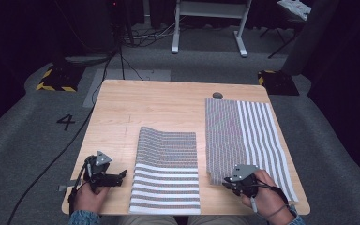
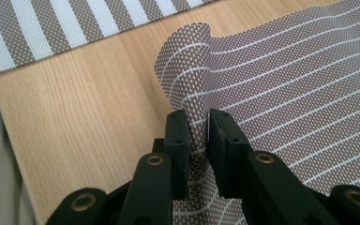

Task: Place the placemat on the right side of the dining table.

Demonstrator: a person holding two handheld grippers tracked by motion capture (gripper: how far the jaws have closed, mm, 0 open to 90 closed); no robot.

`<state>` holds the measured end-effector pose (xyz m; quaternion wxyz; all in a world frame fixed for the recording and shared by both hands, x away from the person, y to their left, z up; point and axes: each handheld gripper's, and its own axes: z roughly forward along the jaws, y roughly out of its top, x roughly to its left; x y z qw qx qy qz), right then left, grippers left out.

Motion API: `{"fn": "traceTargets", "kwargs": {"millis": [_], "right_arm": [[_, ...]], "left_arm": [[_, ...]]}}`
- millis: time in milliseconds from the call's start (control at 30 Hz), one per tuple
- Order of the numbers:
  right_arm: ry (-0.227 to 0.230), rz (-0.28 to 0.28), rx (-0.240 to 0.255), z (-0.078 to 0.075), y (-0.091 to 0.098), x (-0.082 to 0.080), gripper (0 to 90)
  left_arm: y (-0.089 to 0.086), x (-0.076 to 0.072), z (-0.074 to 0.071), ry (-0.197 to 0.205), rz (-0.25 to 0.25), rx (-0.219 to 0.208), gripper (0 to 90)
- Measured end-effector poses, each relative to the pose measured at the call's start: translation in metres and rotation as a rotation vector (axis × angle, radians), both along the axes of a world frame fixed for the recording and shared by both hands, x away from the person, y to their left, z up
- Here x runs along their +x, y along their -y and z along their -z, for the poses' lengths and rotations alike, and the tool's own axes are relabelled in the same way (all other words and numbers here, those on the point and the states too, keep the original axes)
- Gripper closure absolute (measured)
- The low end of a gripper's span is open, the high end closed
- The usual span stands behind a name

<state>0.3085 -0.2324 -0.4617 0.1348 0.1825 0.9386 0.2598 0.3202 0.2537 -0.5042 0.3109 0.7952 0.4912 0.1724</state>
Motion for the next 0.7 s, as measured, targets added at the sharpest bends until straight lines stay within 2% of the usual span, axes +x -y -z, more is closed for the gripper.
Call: {"fn": "traceTargets", "kwargs": {"millis": [167,233,300,333,367,400,633,700], "right_arm": [[0.002,0.025,-0.011,0.001,0.007,-0.002,78.3],[0.008,0.03,-0.015,0.0,0.012,0.001,78.4],[0.004,0.064,0.002,0.002,0.017,0.004,78.2],[0.013,0.058,-0.012,0.002,0.02,0.007,78.2],[0.013,0.058,-0.012,0.002,0.02,0.007,78.2],[-0.003,0.077,0.014,0.004,0.022,0.007,78.1],[0.003,0.088,0.013,0.004,0.025,0.01,77.9],[-0.001,0.09,0.008,0.005,0.024,0.01,75.5]], "left_arm": [[0.0,0.0,0.0,-0.001,0.001,-0.002,3.4],[0.0,0.0,0.0,0.0,-0.001,0.0,3.4],[0.0,0.0,0.0,0.001,0.001,0.001,3.4],[0.0,0.0,0.0,0.001,0.001,0.002,3.4],[0.0,0.0,0.0,0.001,0.001,0.002,3.4],[0.0,0.0,0.0,0.001,0.0,0.002,3.4],[0.0,0.0,0.0,0.0,0.0,-0.002,3.4],[0.0,0.0,0.0,0.001,0.0,0.0,3.4]]}}
